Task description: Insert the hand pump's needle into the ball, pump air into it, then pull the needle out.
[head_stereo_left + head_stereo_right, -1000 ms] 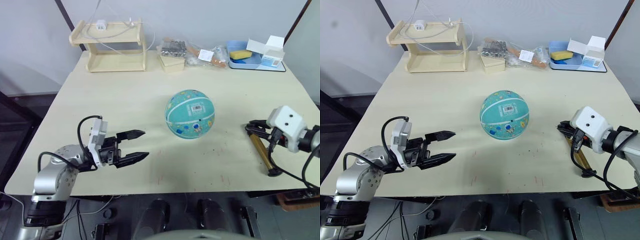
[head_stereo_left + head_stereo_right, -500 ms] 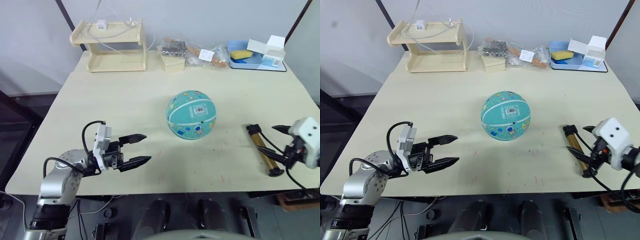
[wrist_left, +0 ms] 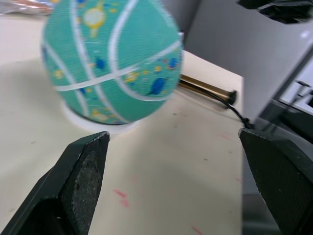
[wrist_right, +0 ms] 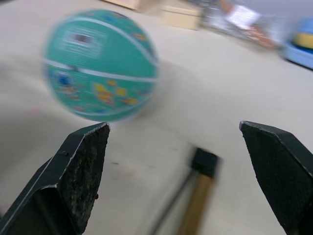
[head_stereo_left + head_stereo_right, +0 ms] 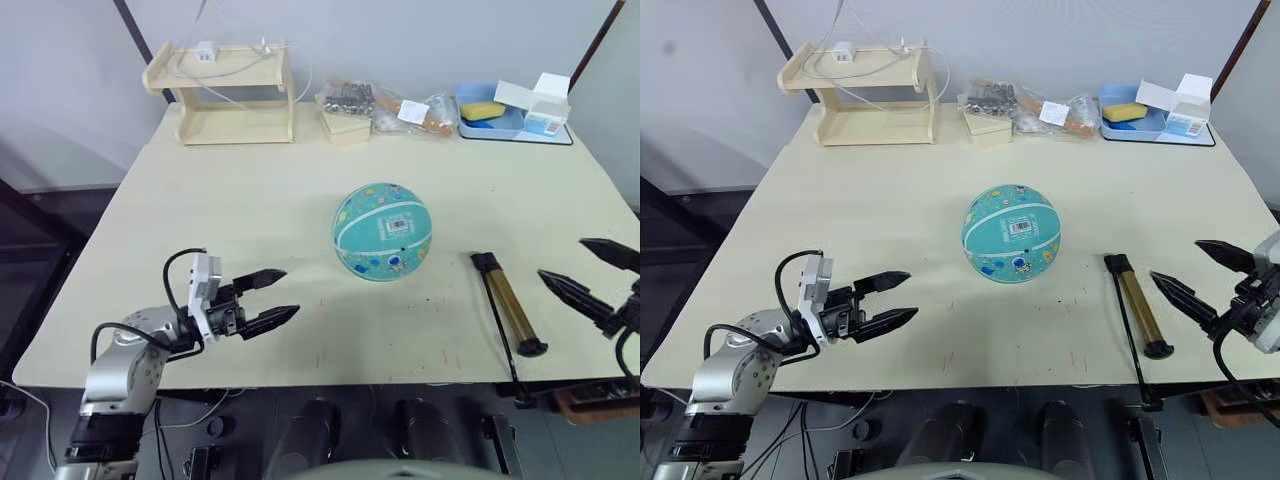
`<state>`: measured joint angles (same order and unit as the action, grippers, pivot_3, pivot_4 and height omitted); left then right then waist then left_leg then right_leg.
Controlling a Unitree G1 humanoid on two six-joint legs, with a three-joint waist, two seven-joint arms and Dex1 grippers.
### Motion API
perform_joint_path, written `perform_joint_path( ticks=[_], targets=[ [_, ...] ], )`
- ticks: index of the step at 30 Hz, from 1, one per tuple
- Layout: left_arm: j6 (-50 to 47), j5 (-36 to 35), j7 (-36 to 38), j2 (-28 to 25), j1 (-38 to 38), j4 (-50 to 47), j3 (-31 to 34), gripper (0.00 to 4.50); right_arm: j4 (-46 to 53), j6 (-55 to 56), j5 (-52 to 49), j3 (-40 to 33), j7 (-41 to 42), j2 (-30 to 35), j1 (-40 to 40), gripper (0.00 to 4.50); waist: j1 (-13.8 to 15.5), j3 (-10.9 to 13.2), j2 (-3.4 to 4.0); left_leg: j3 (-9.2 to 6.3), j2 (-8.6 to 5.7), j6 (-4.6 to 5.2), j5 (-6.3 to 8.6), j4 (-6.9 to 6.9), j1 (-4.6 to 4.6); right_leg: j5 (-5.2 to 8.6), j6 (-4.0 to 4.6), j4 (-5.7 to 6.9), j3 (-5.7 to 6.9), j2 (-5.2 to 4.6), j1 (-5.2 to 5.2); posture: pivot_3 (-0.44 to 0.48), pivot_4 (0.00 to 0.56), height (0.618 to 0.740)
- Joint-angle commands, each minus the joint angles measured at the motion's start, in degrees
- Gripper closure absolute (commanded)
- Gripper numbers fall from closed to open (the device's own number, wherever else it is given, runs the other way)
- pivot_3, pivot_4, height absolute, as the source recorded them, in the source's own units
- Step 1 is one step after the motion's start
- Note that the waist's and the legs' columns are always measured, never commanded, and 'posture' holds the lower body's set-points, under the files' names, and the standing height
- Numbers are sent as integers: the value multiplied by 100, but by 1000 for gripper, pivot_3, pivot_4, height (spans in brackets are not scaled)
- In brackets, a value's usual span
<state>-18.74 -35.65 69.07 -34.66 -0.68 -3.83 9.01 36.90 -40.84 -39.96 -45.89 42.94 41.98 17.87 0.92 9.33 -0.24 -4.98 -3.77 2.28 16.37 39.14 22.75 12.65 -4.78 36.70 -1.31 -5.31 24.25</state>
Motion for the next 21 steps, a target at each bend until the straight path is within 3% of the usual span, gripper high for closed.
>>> perform_joint_path(
  ticks=[1,9,21],
  targets=[
    [71,-21,-241,16,226,-222,229,0,-323,673,385,-113,528,-47,567,36,10,-2,7,2,0,0,0,0,0,0,0,0,-2,0,0,0,150,740],
    [160,127,-567,-107,990,-489,426,0,-1212,2167,928,-292,1724,-279,1897,36,-9,-2,8,6,3,25,14,0,-21,1,0,2,-9,-2,-16,0,150,740],
    [118,83,-781,-134,1422,-607,701,0,-1800,2840,765,-476,1916,-556,2199,36,-8,-1,9,8,13,24,15,-1,-77,17,20,2,-10,-22,-67,0,150,740]
  ],
)
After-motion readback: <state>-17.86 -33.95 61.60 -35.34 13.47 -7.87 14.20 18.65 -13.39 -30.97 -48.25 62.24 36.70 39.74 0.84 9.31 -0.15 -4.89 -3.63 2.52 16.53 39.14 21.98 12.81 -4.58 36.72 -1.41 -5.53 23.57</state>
